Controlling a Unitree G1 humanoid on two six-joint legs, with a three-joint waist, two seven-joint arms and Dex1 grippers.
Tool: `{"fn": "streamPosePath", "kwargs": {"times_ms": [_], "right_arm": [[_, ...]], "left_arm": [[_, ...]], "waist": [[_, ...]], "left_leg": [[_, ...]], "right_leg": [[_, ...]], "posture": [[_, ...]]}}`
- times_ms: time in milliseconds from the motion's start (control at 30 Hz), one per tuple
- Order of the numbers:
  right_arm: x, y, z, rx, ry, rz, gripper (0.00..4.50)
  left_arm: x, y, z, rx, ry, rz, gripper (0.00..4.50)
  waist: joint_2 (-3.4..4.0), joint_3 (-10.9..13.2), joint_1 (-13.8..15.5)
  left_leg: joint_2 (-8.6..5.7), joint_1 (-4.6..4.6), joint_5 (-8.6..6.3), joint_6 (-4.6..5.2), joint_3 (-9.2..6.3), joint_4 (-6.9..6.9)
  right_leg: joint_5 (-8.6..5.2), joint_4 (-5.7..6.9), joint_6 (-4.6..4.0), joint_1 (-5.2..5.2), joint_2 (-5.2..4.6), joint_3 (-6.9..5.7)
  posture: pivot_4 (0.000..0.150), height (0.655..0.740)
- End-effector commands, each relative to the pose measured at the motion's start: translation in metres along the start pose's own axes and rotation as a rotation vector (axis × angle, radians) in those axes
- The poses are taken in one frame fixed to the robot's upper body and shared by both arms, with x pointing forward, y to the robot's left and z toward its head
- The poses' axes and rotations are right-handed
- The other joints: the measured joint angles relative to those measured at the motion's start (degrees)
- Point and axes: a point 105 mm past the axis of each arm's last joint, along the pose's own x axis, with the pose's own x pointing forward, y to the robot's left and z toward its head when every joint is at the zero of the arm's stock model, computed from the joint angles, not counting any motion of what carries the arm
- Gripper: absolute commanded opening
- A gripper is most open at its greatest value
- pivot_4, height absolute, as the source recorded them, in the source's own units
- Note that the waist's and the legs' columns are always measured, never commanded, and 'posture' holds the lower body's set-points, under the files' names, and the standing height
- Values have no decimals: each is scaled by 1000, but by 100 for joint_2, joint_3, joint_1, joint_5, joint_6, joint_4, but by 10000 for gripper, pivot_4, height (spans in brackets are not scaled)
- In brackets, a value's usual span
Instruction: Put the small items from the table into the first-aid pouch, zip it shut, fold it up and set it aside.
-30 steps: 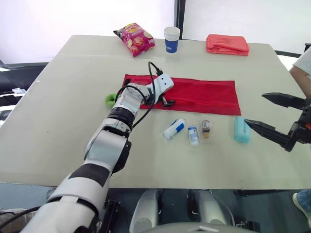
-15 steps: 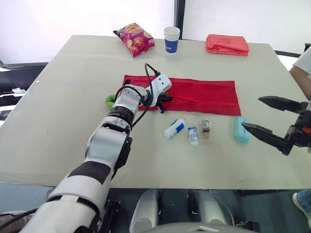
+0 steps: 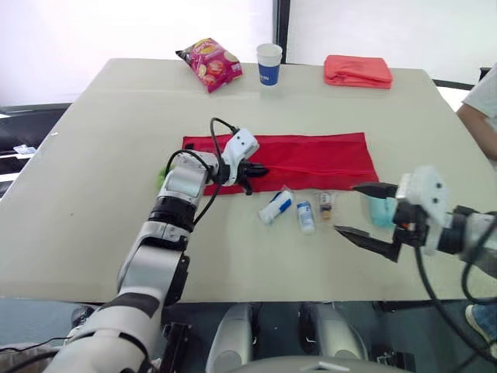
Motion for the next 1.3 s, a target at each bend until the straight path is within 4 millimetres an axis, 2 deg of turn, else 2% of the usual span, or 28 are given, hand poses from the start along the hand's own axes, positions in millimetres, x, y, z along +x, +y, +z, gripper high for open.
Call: {"fn": "streamPosePath", "kwargs": {"times_ms": [33, 167, 267, 433, 500, 600, 667, 767, 833, 867, 933, 1067, 1167, 1300], "right_arm": [[36, 0, 2, -132, 20, 122, 45000], [71, -6, -1, -214, 44, 246, 45000], [103, -11, -15, -279, 114, 345, 45000], [129, -23, -29, -345, 178, 387, 45000], [133, -27, -33, -364, 193, 398, 45000], [131, -30, -37, -363, 214, 422, 37146], [129, -33, -33, -343, 204, 412, 28156], [123, -33, -30, -320, 193, 411, 11621], [116, -30, -25, -261, 178, 385, 3824], [113, -27, -22, -216, 171, 372, 1364], [104, -21, -11, -95, 136, 332, 1076], [84, -18, -13, 118, 242, 166, 1075], [75, -27, -25, 294, 340, -16, 1075], [73, -51, -34, 389, 392, -229, 1075]], "left_arm": [[-1, -1, 14, 45, -44, 8, 446], [2, -3, 17, 47, -55, 4, 446], [3, -6, 17, 52, -63, -4, 446], [3, -9, 17, 54, -70, -6, 446], [3, -10, 18, 54, -71, -6, 446], [3, -10, 18, 54, -75, -6, 0], [3, -10, 19, 55, -76, -5, 0], [3, -9, 19, 54, -77, -2, 0], [3, -8, 19, 54, -78, 0, 0], [3, -8, 19, 53, -79, 1, 0], [4, -8, 20, 53, -83, 0, 0], [5, -9, 23, 44, -97, -11, 0], [5, -12, 27, 31, -111, -30, 0], [8, -17, 35, 22, -131, -54, 0]], "waist": [[0, 0, -4], [0, 0, 31], [0, 0, 21], [1, 1, 23], [2, 1, 15], [3, 1, 12], [3, 1, 11], [4, 2, 11], [4, 2, 14], [4, 2, 16], [4, 2, 20], [5, 1, 19], [5, 0, 18], [6, 1, 17]], "left_leg": [[0, 6, 0, 0, 2, 1], [-2, -3, 0, 0, 3, 0], [-3, -6, 0, 0, 8, 7], [-3, -3, 1, -1, 28, 5], [-3, -4, 2, -2, 35, 5], [-2, -2, 5, -7, 40, 5], [-2, 1, 4, -7, 41, 5], [-1, 3, 4, -7, 44, 5], [0, 2, 4, -8, 43, 5], [0, 2, 4, -8, 43, 5], [0, 1, 4, -9, 40, 4], [1, 3, 4, -9, 15, 6], [1, 4, 4, -9, 12, 6], [-1, 3, 3, -8, 14, 5]], "right_leg": [[-1, 9, -1, 0, 1, 1], [16, 11, 2, -7, 6, 0], [20, 10, 9, -7, 4, 2], [20, 18, 10, -8, 4, 1], [20, 20, 10, -8, 4, 1], [20, 21, 10, -8, 3, 1], [20, 25, 10, -8, 3, 1], [20, 30, 9, -9, 2, 1], [20, 31, 9, -9, 2, 1], [20, 32, 9, -10, 1, 1], [20, 33, 8, -11, 0, 1], [21, 41, 7, -15, -5, 1], [21, 43, 7, -15, -7, 0], [21, 41, 6, -15, -8, 0]], "posture": [[1500, 7400], [1500, 7400], [1500, 7400], [1500, 7400], [1500, 7400], [1500, 7400], [1500, 7400], [1500, 7400], [1500, 7400], [1500, 7400], [1500, 7400], [1500, 7400], [1500, 7400], [1500, 7400]]}}
